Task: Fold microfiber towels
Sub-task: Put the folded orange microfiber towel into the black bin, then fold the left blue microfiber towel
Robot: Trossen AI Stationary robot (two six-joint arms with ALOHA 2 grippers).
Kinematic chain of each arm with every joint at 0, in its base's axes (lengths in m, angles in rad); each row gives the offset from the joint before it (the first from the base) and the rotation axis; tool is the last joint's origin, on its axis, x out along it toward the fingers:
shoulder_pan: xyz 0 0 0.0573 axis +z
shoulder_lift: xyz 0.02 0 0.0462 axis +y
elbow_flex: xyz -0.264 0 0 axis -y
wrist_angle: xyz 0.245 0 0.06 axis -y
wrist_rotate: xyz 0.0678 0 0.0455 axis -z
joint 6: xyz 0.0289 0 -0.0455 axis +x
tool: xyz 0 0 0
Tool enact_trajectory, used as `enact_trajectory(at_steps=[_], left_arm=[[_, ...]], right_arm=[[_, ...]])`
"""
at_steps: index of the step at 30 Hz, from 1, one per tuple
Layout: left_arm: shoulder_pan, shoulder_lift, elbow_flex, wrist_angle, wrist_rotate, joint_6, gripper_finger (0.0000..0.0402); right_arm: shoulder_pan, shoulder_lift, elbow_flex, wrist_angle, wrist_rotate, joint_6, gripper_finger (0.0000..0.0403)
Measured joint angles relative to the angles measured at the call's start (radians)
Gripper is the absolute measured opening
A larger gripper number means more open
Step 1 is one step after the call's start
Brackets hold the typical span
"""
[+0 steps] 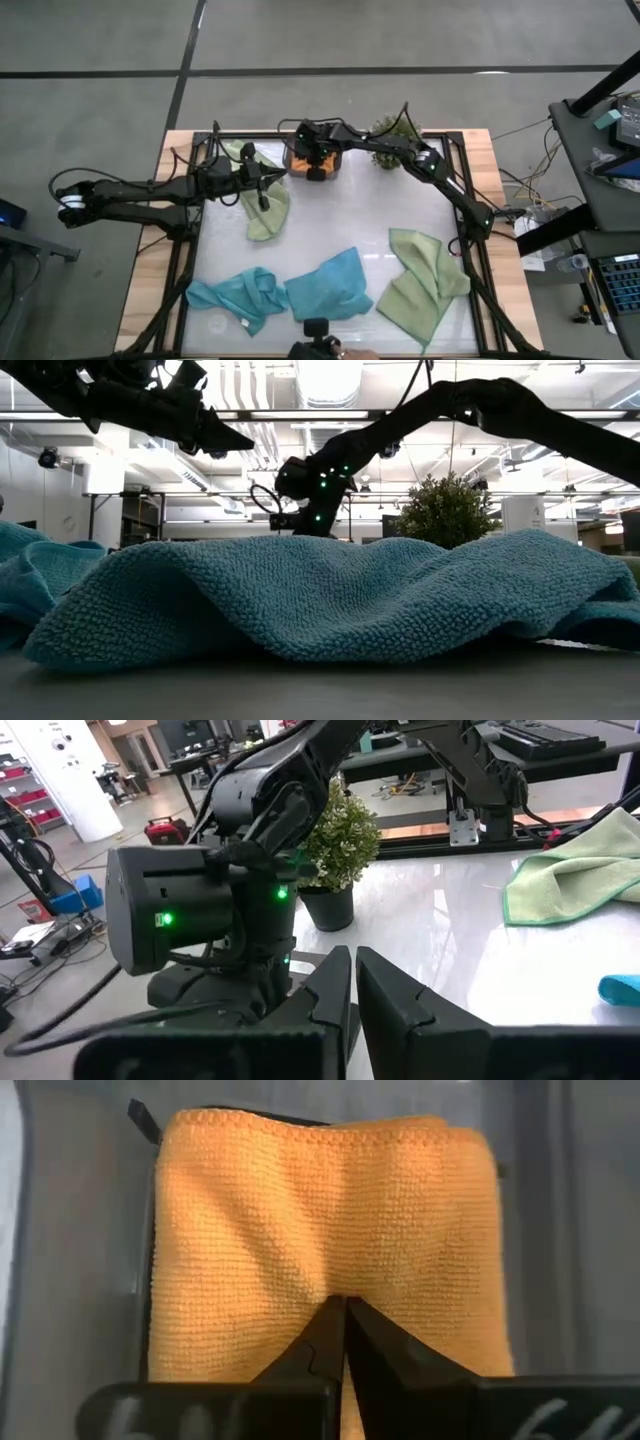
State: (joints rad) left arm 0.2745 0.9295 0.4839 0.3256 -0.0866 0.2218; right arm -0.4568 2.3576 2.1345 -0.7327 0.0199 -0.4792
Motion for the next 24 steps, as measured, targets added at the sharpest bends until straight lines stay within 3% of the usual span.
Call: enact_trajectory(at_steps=[14, 20, 24], left_arm=[[0.0, 0.0, 0.0, -0.004, 0.0, -0.006, 0.0008], [-0.001, 0.0, -0.001, -0.032, 0.0, -0.033, 0.0008], [-0.002, 0.0, -0.001, -0.031, 0.0, -0.06, 0.0008]], right_arm=[[0.091, -0.155, -0.045, -0.184, -0.002, 0.069, 0.0011], [0.156, -0.257, -0.191, -0.209, -0.005, 0.092, 0.0011], [0.185, -0.377, -0.344, -0.12, -0.005, 0.116, 0.0011]])
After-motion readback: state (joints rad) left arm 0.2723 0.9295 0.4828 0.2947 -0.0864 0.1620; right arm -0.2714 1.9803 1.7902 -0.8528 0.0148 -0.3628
